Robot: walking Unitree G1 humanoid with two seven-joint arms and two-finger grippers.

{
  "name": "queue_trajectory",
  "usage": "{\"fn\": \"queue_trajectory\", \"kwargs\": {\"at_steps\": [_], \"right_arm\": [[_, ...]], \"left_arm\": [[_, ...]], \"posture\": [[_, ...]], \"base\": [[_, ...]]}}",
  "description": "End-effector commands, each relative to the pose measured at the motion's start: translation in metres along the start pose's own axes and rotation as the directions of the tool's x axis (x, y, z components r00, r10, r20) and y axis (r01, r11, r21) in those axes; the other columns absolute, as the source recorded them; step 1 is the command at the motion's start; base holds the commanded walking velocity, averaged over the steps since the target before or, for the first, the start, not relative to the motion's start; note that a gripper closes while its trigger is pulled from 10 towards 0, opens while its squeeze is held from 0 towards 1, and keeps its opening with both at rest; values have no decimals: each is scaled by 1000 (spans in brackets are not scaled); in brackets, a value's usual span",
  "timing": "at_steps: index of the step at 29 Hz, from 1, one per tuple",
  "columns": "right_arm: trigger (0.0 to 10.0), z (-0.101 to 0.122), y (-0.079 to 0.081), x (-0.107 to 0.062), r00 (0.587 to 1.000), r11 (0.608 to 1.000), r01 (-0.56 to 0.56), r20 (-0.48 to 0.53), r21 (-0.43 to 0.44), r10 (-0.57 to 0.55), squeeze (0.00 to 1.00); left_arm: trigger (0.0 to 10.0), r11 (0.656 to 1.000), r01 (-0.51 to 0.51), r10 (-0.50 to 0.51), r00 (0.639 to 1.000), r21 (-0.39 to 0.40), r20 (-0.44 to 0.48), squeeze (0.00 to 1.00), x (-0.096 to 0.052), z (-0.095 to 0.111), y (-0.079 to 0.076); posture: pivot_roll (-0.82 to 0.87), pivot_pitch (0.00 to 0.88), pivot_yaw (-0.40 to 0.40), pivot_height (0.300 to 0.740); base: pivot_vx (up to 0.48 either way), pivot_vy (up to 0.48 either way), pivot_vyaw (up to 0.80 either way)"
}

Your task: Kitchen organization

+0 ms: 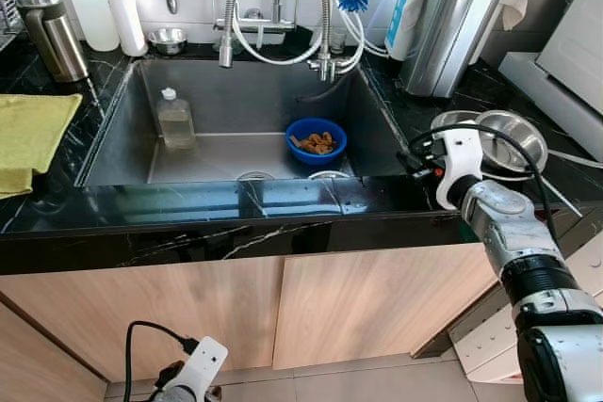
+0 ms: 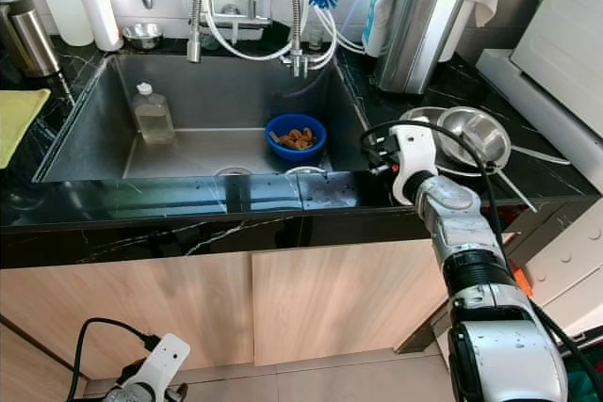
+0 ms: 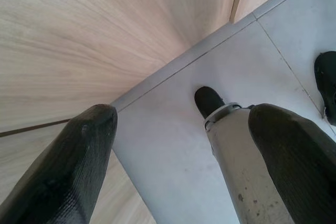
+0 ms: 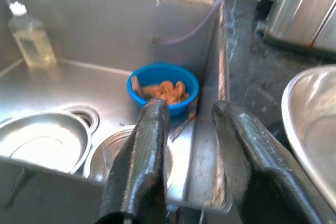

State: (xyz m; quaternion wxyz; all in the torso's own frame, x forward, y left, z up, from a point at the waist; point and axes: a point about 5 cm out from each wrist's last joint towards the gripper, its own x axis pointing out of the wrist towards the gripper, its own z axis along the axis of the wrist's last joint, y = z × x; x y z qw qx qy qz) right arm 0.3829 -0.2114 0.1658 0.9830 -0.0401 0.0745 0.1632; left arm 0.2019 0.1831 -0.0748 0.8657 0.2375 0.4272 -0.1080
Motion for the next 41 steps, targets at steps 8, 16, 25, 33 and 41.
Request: {"fn": "queue_trajectory", "kwargs": {"at_steps": [8, 16, 25, 33, 41], "right_arm": [[10000, 10, -1, 3, 999, 1000, 24, 39, -18, -23, 1000], [10000, 38, 7, -10, 939, 973, 212, 294, -94, -176, 0], [10000, 23, 21, -57, 827, 918, 396, 427, 21, -366, 0], [10000, 11, 23, -93, 734, 848, 524, 465, 78, -495, 0], [10000, 2, 24, -106, 730, 834, 540, 432, 111, -530, 0]], "left_arm": [[10000, 1000, -4, 4, 1000, 2, -18, 0, 0, -3, 1], [10000, 1000, -6, 6, 1000, 6, -23, 0, -1, -5, 2], [10000, 1000, -4, 4, 1000, 13, -27, 0, -1, -7, 2], [10000, 1000, -3, 3, 1000, 15, -26, 0, -1, -7, 1], [10000, 1000, 1, 0, 1000, 25, -21, 0, -1, -5, 1]], "posture": [[134, 26, -111, 740], [124, 44, -102, 740], [105, 53, -97, 740], [104, 50, -98, 740], [102, 45, -95, 740]], "base": [[0, 0, 0], [0, 0, 0], [0, 0, 0], [0, 0, 0], [0, 0, 0]]}}
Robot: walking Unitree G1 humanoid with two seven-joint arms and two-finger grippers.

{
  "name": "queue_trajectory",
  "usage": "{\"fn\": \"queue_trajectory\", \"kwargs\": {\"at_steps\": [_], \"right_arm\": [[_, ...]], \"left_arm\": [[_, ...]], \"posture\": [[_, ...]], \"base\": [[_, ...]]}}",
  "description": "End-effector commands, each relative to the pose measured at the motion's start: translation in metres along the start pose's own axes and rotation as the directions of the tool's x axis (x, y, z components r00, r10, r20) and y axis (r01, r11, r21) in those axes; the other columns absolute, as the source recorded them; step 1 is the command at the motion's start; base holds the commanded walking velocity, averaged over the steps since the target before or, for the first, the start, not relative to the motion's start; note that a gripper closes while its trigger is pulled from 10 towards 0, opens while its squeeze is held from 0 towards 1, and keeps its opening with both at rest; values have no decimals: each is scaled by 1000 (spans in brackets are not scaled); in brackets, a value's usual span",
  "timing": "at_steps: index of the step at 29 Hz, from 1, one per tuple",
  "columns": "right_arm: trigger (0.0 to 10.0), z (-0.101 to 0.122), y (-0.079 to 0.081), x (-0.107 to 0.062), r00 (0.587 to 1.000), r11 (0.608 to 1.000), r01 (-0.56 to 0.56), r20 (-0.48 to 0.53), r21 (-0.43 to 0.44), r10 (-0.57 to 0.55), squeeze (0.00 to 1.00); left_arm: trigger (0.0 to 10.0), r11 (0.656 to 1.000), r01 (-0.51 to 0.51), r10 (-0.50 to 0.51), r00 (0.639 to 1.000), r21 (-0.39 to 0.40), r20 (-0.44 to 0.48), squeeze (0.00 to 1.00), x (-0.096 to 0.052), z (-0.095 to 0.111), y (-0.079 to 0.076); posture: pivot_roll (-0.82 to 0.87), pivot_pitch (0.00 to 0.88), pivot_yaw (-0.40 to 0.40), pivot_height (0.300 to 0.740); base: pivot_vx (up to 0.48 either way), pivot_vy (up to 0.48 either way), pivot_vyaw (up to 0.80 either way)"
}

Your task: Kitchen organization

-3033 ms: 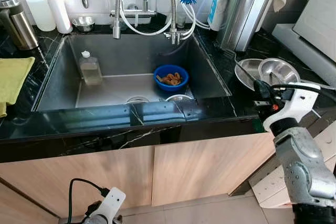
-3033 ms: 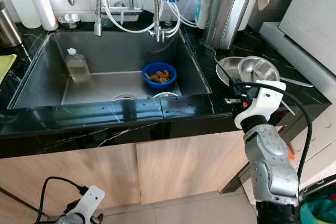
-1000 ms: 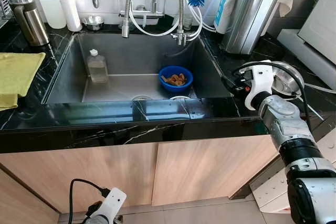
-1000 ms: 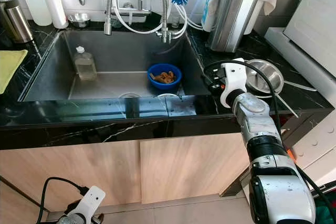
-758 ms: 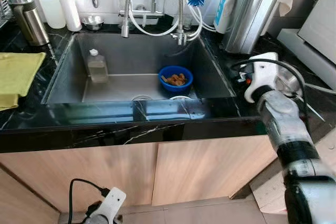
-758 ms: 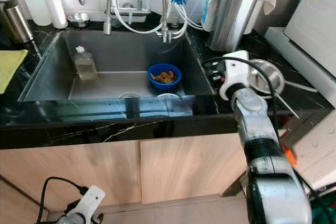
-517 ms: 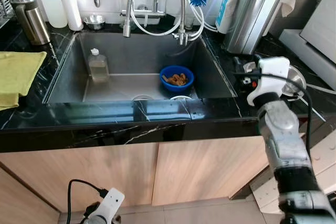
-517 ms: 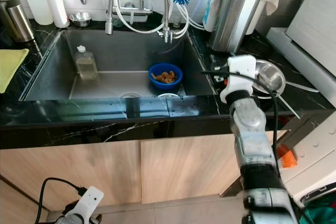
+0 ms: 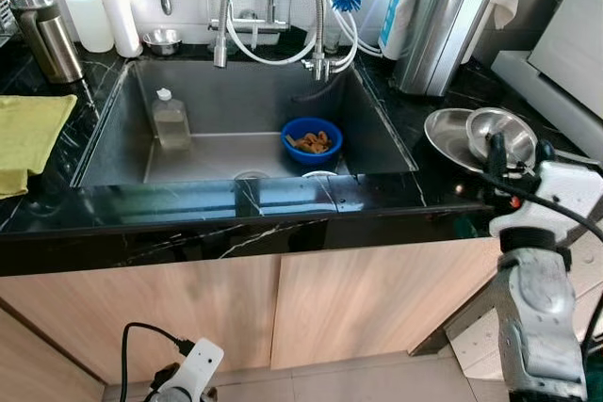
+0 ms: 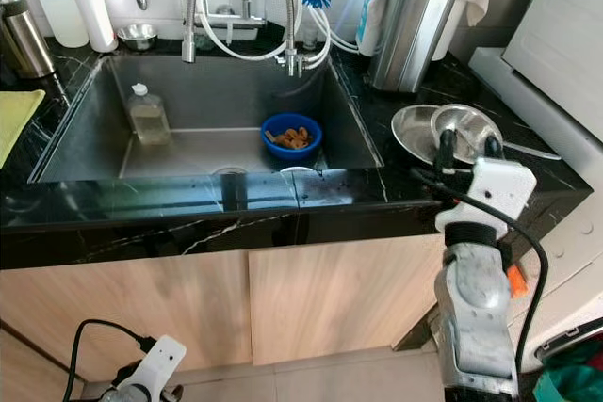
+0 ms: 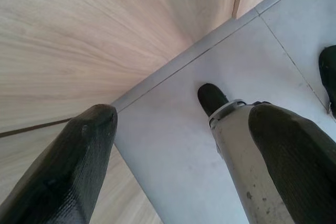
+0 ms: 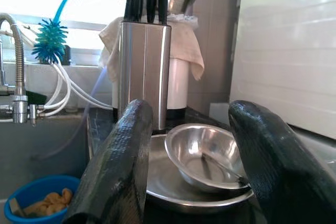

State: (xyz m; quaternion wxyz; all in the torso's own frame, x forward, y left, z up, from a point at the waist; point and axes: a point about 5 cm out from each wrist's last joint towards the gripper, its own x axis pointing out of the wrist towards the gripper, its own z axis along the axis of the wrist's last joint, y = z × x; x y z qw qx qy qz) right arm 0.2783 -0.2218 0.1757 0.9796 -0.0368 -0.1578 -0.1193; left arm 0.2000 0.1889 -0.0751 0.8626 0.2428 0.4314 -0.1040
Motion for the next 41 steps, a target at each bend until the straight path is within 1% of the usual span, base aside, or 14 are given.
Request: {"fn": "queue_trajectory", "kwargs": {"at_steps": [1, 6, 10, 15, 21, 22, 23, 24, 29, 30, 31, 35, 38, 41], "right_arm": [[10000, 8, 0, 1, 1000, 1000, 0, 22, 16, 0, 0], [10000, 12, 10, 1, 999, 999, -26, 40, 23, 25, 0], [10000, 8, 4, -4, 1000, 1000, 6, 29, 13, -6, 0], [10000, 2, -32, -16, 987, 987, 159, -10, -33, -160, 0], [10000, 1, -47, -20, 973, 973, 227, -30, -34, -228, 0], [10000, 0, -50, -22, 970, 970, 240, -35, -27, -241, 102], [10000, -1, -53, -23, 964, 965, 260, -48, -21, -261, 859], [10000, -2, -54, -23, 962, 963, 267, -50, -18, -268, 1000], [10000, -3, -61, -24, 949, 951, 308, -71, 2, -307, 1000], [10000, -7, -65, -23, 940, 946, 325, -104, -21, -325, 196], [10000, -10, -68, -22, 934, 941, 336, -120, -30, -337, 0], [10000, -13, -71, -17, 925, 934, 356, -153, 29, -348, 0], [10000, -11, -72, -13, 920, 918, 373, -181, 132, -348, 0], [10000, -11, -76, -10, 910, 904, 398, -190, 155, -369, 0]], "left_arm": [[10000, 1000, 10, -10, 1000, 20, -7, 0, 0, 0, -3], [10000, 1000, 13, -13, 1000, 21, -3, 0, 0, 0, -4], [10000, 1000, 13, -13, 1000, 20, -3, 0, 0, 0, -4], [10000, 1000, 15, -15, 1000, 22, -3, 0, 0, -1, -4], [10000, 1000, 17, -17, 1000, 25, -5, 0, 0, -1, -4], [10000, 1000, 17, -17, 1000, 26, -6, 0, 0, -1, -4], [10000, 1000, 17, -17, 1000, 26, -6, 0, 0, -1, -4], [10000, 1000, 17, -17, 1000, 26, -7, 0, 0, -1, -4], [10000, 1000, 16, -16, 1000, 26, -6, 0, 0, -1, -4], [10000, 1000, 16, -16, 1000, 26, -6, 0, 0, -1, -4], [10000, 1000, 16, -16, 1000, 26, -5, 0, 0, -1, -4], [10000, 1000, 15, -15, 1000, 26, -3, 0, 0, 0, -4], [10000, 1000, 14, -14, 1000, 24, -3, 0, 0, 1, -3], [10000, 1000, 14, -14, 1000, 24, -3, 0, 0, 1, -3]], "posture": [[102, 45, -95, 740], [111, 36, -98, 740], [113, 33, -101, 740], [104, 34, -98, 740], [103, 40, -98, 740], [105, 41, -97, 740], [105, 42, -97, 740], [107, 41, -97, 740], [106, 42, -97, 740], [106, 46, -95, 740], [106, 46, -95, 740], [105, 50, -93, 740], [106, 52, -94, 740], [106, 52, -94, 740]], "base": [[0, 0, 0], [0, 0, 0], [0, 0, 0], [0, 0, 0], [0, 0, 0], [0, 0, 0], [0, 0, 0], [0, 0, 0], [0, 0, 0], [0, 0, 0], [0, 0, 0], [0, 0, 0], [0, 0, 0], [0, 0, 0]]}}
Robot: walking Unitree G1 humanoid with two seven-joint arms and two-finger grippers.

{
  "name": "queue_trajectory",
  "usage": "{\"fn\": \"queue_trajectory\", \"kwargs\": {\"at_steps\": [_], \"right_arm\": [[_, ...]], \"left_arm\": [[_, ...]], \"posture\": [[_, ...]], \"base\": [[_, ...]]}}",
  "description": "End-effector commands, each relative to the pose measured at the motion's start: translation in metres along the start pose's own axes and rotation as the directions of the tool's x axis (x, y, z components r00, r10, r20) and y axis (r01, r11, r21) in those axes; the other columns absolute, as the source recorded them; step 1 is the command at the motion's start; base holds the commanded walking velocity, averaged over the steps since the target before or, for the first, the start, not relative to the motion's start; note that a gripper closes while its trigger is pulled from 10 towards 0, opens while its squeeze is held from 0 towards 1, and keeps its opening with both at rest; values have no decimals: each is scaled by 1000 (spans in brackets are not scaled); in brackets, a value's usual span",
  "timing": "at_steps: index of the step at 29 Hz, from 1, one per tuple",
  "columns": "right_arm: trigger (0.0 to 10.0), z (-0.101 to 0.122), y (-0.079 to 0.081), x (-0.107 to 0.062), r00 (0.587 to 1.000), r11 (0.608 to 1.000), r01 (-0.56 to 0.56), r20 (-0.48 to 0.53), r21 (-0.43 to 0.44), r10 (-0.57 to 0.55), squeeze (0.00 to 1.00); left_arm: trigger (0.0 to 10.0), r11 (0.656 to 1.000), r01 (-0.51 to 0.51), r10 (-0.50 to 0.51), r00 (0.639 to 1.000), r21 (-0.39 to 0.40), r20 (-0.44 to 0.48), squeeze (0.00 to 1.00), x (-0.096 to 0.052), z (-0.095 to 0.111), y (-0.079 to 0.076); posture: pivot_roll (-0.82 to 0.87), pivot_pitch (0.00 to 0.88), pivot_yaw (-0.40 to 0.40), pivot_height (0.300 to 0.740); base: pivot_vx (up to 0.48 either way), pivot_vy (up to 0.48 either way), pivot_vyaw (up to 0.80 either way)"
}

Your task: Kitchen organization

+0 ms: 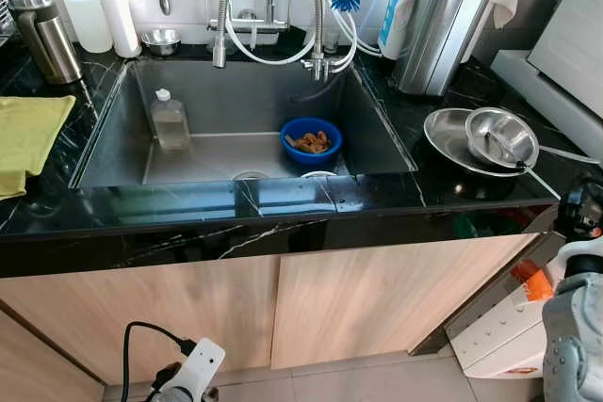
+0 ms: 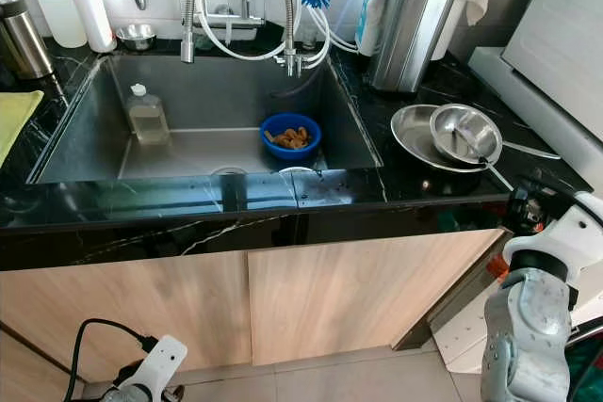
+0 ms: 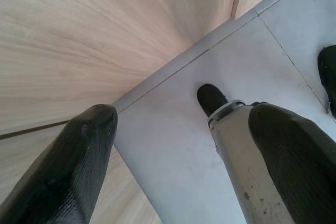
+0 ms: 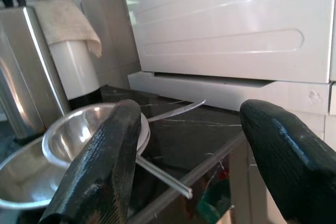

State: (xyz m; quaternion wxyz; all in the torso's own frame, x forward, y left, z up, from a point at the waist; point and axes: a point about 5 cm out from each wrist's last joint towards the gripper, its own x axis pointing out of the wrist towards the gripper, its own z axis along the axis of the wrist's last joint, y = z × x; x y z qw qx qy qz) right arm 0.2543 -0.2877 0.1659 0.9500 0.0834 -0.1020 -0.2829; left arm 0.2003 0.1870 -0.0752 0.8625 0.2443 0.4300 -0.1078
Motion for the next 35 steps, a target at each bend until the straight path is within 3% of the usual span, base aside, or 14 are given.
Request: {"fn": "queue_trajectory", "kwargs": {"at_steps": [1, 10, 17, 35], "right_arm": [[10000, 0, -7, 4, 999, 999, 39, -19, 27, -38, 0], [10000, -7, -12, 5, 993, 993, 91, -77, 76, -86, 0], [10000, -19, -12, 4, 982, 992, 114, -155, 62, -103, 0], [10000, -27, -7, 7, 982, 992, 90, -174, 88, -74, 0]], "left_arm": [[10000, 1000, 9, -9, 1000, 18, -6, 0, 0, 0, -2], [10000, 1000, 9, -9, 1000, 19, -1, 0, 0, 1, -2], [10000, 1000, 9, -9, 1000, 20, -1, 0, 0, 1, -2], [10000, 1000, 8, -8, 1000, 24, 8, 0, 1, 4, -2]], "posture": [[106, 52, -94, 740], [110, 53, -94, 740], [110, 52, -94, 740], [119, 32, -96, 740]], "base": [[0, 0, 0], [0, 0, 0], [0, 0, 0], [0, 0, 0]]}}
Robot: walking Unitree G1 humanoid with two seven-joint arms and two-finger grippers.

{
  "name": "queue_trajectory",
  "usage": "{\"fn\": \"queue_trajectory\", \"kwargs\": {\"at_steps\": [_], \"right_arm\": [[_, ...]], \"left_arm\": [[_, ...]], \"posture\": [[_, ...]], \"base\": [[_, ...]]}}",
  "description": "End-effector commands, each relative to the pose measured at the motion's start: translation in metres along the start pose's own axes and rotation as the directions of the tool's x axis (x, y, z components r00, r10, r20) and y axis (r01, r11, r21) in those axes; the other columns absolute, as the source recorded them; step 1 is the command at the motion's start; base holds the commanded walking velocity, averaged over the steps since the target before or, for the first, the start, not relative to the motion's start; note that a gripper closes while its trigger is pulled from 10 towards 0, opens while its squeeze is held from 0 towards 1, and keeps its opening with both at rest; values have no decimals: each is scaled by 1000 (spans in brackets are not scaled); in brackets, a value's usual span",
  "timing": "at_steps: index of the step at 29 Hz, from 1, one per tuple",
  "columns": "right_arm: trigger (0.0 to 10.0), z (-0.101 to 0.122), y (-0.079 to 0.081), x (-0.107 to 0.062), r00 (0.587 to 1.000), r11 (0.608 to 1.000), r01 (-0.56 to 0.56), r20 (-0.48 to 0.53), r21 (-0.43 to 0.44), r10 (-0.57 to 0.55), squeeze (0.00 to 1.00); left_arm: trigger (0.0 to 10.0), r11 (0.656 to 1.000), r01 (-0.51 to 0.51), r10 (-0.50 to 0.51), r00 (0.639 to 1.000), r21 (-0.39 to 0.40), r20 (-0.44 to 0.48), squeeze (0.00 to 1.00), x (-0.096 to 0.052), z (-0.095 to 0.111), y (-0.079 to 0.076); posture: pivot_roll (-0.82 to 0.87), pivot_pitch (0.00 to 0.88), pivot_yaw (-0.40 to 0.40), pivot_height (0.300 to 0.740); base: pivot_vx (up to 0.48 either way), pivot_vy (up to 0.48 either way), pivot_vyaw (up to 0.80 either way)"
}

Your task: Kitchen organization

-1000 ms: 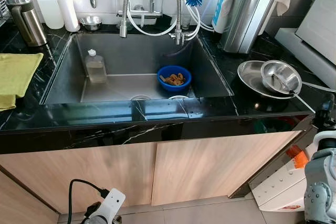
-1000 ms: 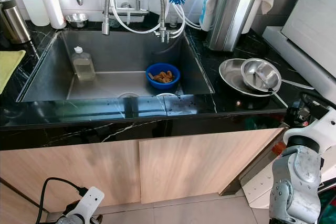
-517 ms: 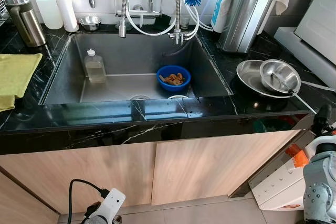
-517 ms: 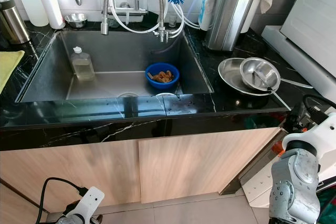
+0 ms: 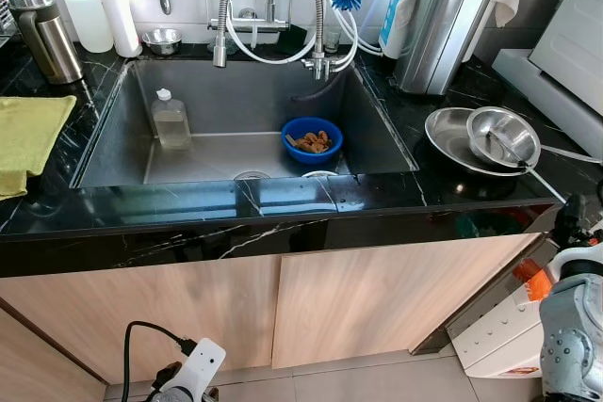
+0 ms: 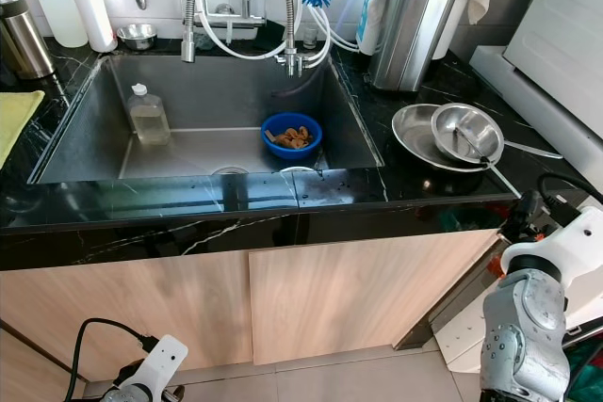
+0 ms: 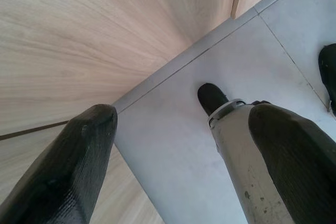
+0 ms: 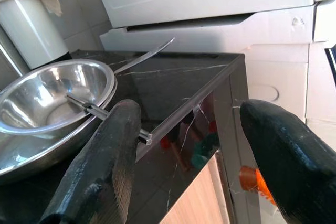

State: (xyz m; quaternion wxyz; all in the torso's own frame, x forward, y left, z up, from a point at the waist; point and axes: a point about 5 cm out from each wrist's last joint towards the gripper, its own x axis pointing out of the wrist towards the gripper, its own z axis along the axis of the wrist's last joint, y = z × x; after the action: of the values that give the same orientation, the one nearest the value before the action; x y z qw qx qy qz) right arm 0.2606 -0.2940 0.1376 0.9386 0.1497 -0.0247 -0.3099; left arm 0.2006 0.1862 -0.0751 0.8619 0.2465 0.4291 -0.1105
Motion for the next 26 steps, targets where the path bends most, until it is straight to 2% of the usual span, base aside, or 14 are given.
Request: {"fn": "queue_trajectory", "kwargs": {"at_steps": [1, 9, 26], "right_arm": [[10000, 2, 3, 3, 1000, 1000, -11, 8, 18, 11, 0], [10000, 9, 15, 7, 997, 997, -74, 31, 19, 73, 0], [10000, 4, 10, 10, 1000, 999, -30, 2, 23, 30, 0]], "left_arm": [[10000, 1000, 6, -6, 1000, 17, 7, 0, 1, 4, -1], [10000, 1000, 4, -4, 1000, 17, 14, 0, 1, 5, -2], [10000, 1000, 3, -4, 1000, 12, 15, 0, 1, 6, -2]], "posture": [[119, 30, -95, 740], [120, 35, -98, 740], [121, 44, -99, 740]], "base": [[0, 0, 0], [0, 0, 0], [0, 0, 0]]}}
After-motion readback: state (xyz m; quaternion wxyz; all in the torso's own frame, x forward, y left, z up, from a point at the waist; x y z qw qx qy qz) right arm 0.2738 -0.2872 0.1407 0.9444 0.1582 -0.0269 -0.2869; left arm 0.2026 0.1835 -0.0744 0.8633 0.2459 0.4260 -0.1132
